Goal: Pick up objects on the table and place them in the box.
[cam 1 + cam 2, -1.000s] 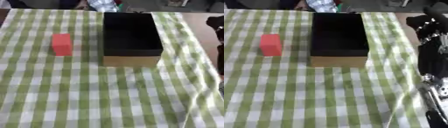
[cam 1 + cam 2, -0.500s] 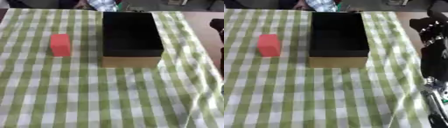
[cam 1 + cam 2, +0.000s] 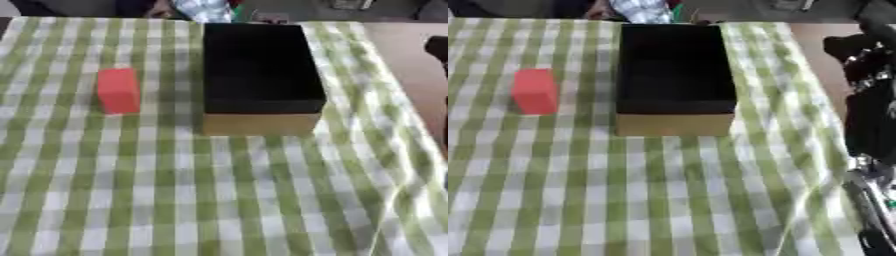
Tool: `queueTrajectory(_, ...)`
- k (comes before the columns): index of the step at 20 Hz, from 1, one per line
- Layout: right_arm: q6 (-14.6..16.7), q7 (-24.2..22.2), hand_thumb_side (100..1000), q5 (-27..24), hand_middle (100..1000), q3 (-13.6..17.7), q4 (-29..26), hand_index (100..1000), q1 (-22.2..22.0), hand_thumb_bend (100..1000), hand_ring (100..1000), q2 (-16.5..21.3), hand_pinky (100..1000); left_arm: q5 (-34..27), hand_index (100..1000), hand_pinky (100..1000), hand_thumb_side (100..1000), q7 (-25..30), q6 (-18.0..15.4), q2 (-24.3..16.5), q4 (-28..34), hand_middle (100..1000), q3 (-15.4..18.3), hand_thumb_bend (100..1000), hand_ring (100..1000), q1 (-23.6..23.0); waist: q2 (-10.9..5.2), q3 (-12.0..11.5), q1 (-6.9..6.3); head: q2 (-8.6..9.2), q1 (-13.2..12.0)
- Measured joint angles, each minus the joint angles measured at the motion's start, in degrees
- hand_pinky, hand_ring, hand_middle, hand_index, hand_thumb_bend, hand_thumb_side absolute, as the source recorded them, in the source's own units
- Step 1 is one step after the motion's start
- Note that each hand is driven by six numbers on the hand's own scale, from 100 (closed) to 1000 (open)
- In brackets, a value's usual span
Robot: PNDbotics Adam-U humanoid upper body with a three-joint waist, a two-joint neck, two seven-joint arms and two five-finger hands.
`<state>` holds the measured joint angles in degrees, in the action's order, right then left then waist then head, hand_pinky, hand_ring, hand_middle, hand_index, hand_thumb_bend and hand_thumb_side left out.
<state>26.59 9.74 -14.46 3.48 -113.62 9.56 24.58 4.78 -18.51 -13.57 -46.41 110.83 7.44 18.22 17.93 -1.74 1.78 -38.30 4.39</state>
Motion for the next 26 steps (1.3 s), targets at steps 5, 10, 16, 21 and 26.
queueTrajectory(5,0.16,-0.10,855,0.00,614,0.00,0.00,812,-0.07,100,736,0.41,814,1.31,883,745,761,6.99,-0.47,-5.09,-5.93,752,-1.47,205,739,4.31,0.00,0.46,-0.08,-0.45,-0.32)
queueTrajectory(10,0.28,0.00,852,0.00,616,0.04,0.00,812,-0.27,100,736,0.43,812,3.39,886,735,726,14.31,-2.53,-8.75,-13.33,752,-3.88,232,742,10.09,0.00,1.41,-0.23,-1.00,-0.70)
queueTrajectory(16,0.70,0.34,844,-0.06,616,0.25,0.00,811,-0.53,100,737,0.68,811,7.73,913,739,804,23.47,-7.38,-9.84,-23.87,786,-8.35,315,782,19.59,-0.07,2.87,-0.23,-1.41,-1.22)
queueTrajectory(21,0.79,0.21,854,-0.08,616,0.24,0.00,811,-0.79,100,737,0.75,812,13.97,936,750,839,32.32,-12.74,-8.83,-32.65,813,-11.20,507,812,25.81,-0.07,3.82,-0.23,-1.35,-1.66)
queueTrajectory(26,0.56,-0.03,857,-0.08,614,0.02,0.00,811,-0.81,100,737,0.74,813,21.09,972,757,854,38.65,-16.86,-6.27,-38.35,851,-13.17,691,847,30.15,-0.07,4.72,-0.65,-0.59,-1.84)
